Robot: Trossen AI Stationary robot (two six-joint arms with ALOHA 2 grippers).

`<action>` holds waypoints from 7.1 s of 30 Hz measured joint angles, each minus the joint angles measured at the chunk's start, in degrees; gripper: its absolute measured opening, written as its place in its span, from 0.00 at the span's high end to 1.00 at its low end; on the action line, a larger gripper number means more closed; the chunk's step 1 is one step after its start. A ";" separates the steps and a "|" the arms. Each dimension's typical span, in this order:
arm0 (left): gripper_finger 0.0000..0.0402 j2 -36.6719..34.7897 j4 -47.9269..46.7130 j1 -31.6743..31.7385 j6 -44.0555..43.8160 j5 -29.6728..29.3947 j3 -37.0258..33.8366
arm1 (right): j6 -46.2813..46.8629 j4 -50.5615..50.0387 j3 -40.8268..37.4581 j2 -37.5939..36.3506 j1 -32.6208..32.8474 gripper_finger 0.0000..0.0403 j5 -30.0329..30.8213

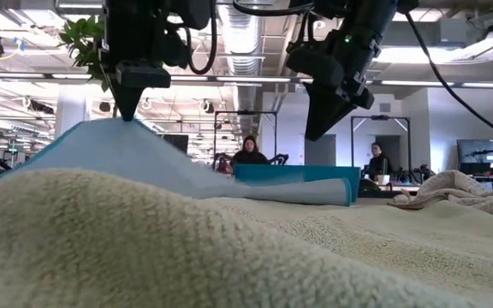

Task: Fold microfiber towels
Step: Fold the blue towel, then put the blue towel into the blue bin

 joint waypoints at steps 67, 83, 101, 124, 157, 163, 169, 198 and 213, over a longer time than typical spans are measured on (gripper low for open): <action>0.66 -0.39 32.17 -27.81 12.91 9.99 -25.93 | -11.34 1.29 1.33 -16.57 8.56 0.50 -16.06; 0.98 -0.18 33.56 -25.97 11.52 13.46 -26.30 | -11.30 1.34 1.33 -16.57 7.46 0.50 -16.09; 1.00 -3.67 20.76 -17.14 32.52 9.86 -17.99 | -10.25 -2.16 1.31 -20.75 7.45 0.50 -16.11; 1.00 -3.74 55.72 2.52 64.32 7.20 -9.29 | -8.26 -6.50 1.25 -23.46 7.46 0.50 -16.09; 0.94 2.82 73.95 3.79 63.82 17.90 -6.60 | -8.41 -6.83 1.31 -27.43 7.57 0.50 -13.07; 0.84 2.82 73.94 3.84 60.99 18.01 -6.60 | -8.50 -6.86 1.31 -27.43 7.57 0.50 -13.06; 0.73 2.82 73.99 3.80 56.20 18.21 -6.60 | -8.46 -6.86 1.31 -27.43 7.57 0.50 -13.07; 0.67 -25.23 49.72 -5.29 41.20 5.13 1.98 | 6.93 -4.21 1.29 -7.74 -9.40 0.50 -24.57; 0.67 -27.19 42.39 -9.43 36.72 -1.50 1.90 | 13.74 4.81 1.29 8.34 -14.93 0.50 -25.22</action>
